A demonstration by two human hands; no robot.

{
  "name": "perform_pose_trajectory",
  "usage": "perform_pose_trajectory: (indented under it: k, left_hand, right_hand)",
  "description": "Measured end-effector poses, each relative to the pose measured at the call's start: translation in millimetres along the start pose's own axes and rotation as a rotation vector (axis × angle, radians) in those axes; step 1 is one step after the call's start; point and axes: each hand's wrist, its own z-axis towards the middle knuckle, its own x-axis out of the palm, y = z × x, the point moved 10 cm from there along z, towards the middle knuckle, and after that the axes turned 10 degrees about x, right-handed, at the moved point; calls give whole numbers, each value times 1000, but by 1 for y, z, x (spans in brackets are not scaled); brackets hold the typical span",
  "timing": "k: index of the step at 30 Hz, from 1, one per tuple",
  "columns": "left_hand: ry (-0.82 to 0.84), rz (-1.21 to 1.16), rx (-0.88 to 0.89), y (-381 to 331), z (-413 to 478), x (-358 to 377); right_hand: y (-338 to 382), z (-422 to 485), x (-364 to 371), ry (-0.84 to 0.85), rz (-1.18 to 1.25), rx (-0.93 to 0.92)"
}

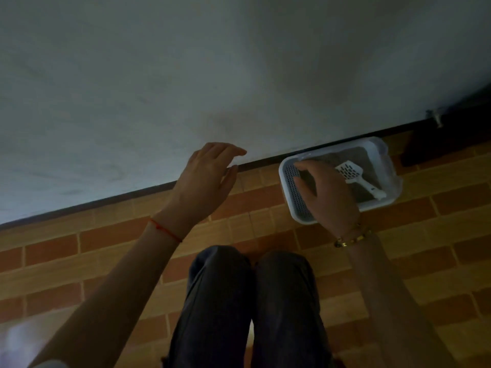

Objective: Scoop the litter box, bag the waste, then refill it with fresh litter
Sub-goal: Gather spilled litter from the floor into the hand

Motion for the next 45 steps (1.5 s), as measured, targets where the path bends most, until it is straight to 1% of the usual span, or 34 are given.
perform_pose_trajectory:
  k: [3, 10, 15, 17, 20, 22, 26, 28, 30, 32, 34, 36, 38, 41, 45]
  left_hand:
    - [-7, 34, 53, 33, 16, 60]
    - [47, 155, 184, 105, 46, 204]
    - [28, 152, 233, 132, 36, 266]
    - [6, 113, 226, 141, 26, 279]
    - [-41, -31, 158, 158, 8, 294]
    - [-76, -131, 101, 172, -3, 305]
    - [-175, -243, 22, 192, -23, 322]
    - [-204, -363, -69, 202, -32, 335]
    - [-226, -585, -216, 213, -42, 353]
    - [-272, -916, -363, 220, -50, 375]
    - [-299, -1268, -473, 218, -55, 400]
    - [-352, -1595, -561, 215, -59, 420]
    - [-440, -1824, -646, 217, -66, 434]
    - [-485, -1913, -734, 219, -75, 451]
    - [-464, -1981, -780, 215, -76, 465]
  right_hand:
    - [-40, 30, 54, -10, 3, 5]
    - [-110, 95, 183, 30, -72, -73]
    - [-131, 109, 246, 37, -42, -112]
    - [-137, 109, 262, 8, -45, -119]
    - [-146, 110, 287, -24, -72, -130]
    - [-153, 114, 309, -7, -133, -120]
    - [-167, 121, 356, 59, -234, -133]
    - [-176, 124, 380, 101, -302, -130]
    - [-185, 126, 402, 138, -379, -114]
    - [-196, 126, 423, 179, -492, -79]
    - [-210, 125, 439, 195, -591, -30]
    - [-222, 121, 445, 157, -628, 23]
    - [-232, 118, 446, 103, -662, 57]
    - [-239, 116, 448, 27, -730, 68]
    - [-230, 116, 457, -59, -816, -54]
